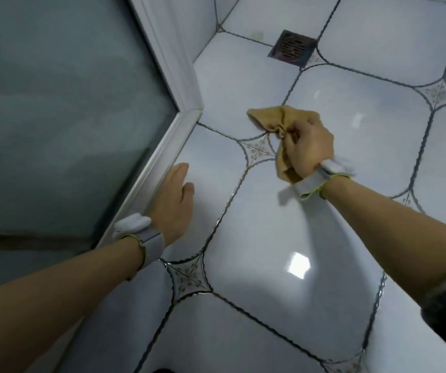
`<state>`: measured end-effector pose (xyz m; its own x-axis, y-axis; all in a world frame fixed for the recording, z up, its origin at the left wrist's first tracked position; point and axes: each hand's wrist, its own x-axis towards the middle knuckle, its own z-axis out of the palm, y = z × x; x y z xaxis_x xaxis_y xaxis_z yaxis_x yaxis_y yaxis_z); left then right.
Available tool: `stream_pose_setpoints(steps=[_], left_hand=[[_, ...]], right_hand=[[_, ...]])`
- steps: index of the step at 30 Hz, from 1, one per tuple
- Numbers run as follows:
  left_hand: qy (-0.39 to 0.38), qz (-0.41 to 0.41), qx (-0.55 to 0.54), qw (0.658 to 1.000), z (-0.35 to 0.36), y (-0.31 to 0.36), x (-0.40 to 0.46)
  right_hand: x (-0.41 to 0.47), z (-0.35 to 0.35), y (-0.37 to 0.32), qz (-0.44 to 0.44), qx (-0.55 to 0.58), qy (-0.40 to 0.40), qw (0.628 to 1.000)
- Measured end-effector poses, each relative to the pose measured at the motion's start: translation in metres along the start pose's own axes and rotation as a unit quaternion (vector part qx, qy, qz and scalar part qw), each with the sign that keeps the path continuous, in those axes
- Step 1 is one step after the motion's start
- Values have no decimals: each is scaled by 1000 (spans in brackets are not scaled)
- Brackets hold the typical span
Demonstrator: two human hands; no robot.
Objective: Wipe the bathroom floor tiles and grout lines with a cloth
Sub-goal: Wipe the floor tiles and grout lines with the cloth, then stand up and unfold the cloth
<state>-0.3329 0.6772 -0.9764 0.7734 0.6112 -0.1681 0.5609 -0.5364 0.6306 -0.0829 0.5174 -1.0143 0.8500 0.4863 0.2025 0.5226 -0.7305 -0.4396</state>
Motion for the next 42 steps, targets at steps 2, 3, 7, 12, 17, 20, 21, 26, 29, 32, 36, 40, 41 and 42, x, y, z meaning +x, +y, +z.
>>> stream_pose_setpoints(steps=[2,3,7,12,17,20,21,26,29,32,36,40,41,42], left_hand=[[24,11,-21,999,0,-1,3],[34,19,-29,999,0,2,5],[63,63,-43,995,6,21,22],[17,113,-17,993,26,57,32],[-109,206,1,973,68,103,15],[-172,274,18,946,108,137,2],[-181,284,37,941,110,138,1],[-236,341,71,907,162,180,-24],[-248,350,48,902,179,204,-52],[-249,274,34,928,173,211,-83],[-321,180,93,925,124,210,-113],[-404,85,68,908,37,272,-146],[-411,82,51,907,27,277,-154],[-435,80,32,896,4,305,-168]], right_hand=[[-4,17,-35,-12,13,-20,1000],[-14,25,-57,-44,33,-38,998],[-100,34,-116,-215,54,-164,961],[-220,-22,-71,-376,94,-255,886],[-199,-86,88,-141,12,-60,988],[-195,-137,181,102,-94,67,988],[-192,-139,188,174,-89,99,976],[-232,-146,157,290,-53,113,949],[-272,-140,102,165,18,-16,986],[-301,-144,68,58,44,-180,981],[-300,-182,52,251,69,-156,953],[-295,-296,13,443,148,30,884],[-293,-309,6,459,182,48,868],[-288,-347,-8,483,224,66,844]])
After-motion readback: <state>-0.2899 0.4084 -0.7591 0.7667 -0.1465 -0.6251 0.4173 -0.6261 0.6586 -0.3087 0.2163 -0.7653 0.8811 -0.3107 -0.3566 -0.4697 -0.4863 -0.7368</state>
